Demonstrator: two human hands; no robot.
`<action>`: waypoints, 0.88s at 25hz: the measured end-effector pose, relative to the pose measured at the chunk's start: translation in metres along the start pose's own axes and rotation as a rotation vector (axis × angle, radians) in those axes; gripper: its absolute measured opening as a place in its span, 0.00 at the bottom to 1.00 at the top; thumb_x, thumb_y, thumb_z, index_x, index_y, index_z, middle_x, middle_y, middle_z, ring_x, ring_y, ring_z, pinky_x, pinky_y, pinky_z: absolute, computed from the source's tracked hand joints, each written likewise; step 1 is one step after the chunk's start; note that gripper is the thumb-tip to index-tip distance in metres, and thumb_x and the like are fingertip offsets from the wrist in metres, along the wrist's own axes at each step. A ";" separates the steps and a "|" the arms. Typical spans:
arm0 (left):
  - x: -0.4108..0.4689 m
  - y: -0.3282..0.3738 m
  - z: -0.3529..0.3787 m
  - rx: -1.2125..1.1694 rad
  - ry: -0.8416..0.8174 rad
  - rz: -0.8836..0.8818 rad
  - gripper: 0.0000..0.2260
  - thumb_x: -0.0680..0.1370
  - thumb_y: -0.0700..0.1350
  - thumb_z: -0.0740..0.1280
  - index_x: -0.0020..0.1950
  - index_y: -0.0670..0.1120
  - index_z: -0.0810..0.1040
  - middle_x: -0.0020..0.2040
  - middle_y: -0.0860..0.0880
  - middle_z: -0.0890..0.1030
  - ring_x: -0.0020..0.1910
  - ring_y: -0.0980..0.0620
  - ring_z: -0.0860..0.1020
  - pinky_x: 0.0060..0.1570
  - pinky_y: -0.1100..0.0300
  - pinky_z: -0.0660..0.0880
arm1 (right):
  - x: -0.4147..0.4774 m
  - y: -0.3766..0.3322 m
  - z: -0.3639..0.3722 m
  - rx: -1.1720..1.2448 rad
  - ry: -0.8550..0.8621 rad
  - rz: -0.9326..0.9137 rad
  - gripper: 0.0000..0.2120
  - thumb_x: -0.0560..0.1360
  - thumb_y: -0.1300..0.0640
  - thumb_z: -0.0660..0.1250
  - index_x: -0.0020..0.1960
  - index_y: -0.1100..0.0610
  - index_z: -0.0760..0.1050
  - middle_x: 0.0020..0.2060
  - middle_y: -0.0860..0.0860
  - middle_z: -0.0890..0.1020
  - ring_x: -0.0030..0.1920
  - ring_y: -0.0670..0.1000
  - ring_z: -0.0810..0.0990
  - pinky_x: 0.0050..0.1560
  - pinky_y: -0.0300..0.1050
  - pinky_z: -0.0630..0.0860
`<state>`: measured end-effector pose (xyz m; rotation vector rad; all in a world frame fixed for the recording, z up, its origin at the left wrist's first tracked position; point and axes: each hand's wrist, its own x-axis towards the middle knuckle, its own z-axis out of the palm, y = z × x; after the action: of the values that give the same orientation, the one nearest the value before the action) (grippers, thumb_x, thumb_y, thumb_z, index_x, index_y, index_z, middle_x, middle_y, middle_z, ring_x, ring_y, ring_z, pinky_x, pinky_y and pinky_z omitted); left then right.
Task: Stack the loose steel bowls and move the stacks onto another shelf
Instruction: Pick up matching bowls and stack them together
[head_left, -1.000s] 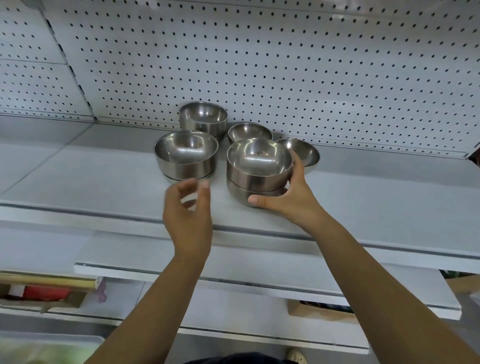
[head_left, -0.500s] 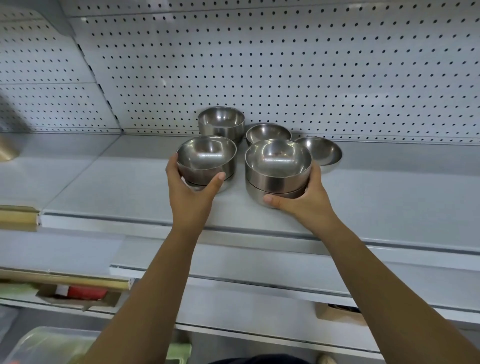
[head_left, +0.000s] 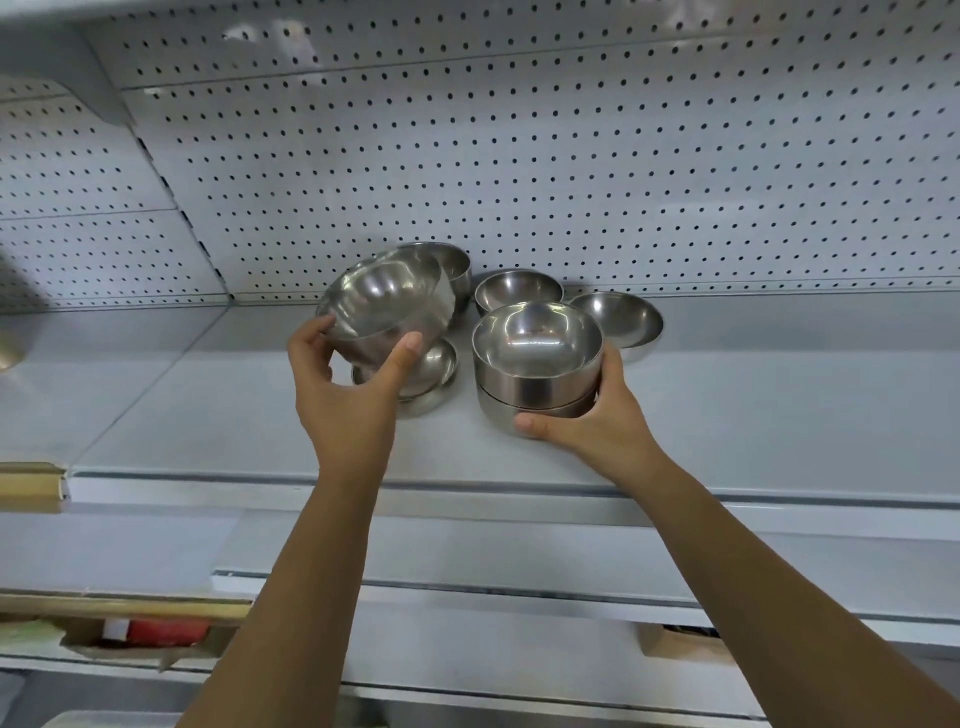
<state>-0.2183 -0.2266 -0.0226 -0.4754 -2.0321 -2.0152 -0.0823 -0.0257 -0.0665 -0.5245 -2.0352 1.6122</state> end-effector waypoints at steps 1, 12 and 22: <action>0.002 0.009 0.001 -0.027 -0.022 0.015 0.31 0.67 0.54 0.82 0.65 0.54 0.72 0.62 0.46 0.80 0.63 0.50 0.78 0.58 0.72 0.72 | 0.000 0.000 0.000 0.000 -0.004 -0.001 0.54 0.59 0.51 0.88 0.76 0.39 0.60 0.64 0.38 0.78 0.63 0.38 0.78 0.57 0.34 0.77; 0.013 0.037 0.025 0.041 -0.565 0.001 0.30 0.62 0.58 0.82 0.59 0.57 0.73 0.57 0.52 0.85 0.60 0.51 0.81 0.65 0.46 0.76 | 0.001 0.000 -0.003 0.025 -0.033 -0.023 0.54 0.58 0.52 0.89 0.75 0.42 0.62 0.65 0.39 0.79 0.63 0.38 0.79 0.61 0.38 0.80; 0.025 0.030 0.039 0.023 -0.773 -0.014 0.32 0.62 0.53 0.83 0.61 0.52 0.73 0.59 0.49 0.85 0.61 0.48 0.82 0.66 0.48 0.76 | 0.000 0.002 -0.004 0.038 -0.028 -0.026 0.54 0.60 0.54 0.88 0.76 0.43 0.62 0.66 0.40 0.80 0.65 0.41 0.80 0.63 0.43 0.80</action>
<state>-0.2277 -0.1862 0.0143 -1.4120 -2.4387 -1.9918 -0.0804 -0.0222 -0.0673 -0.4622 -2.0189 1.6485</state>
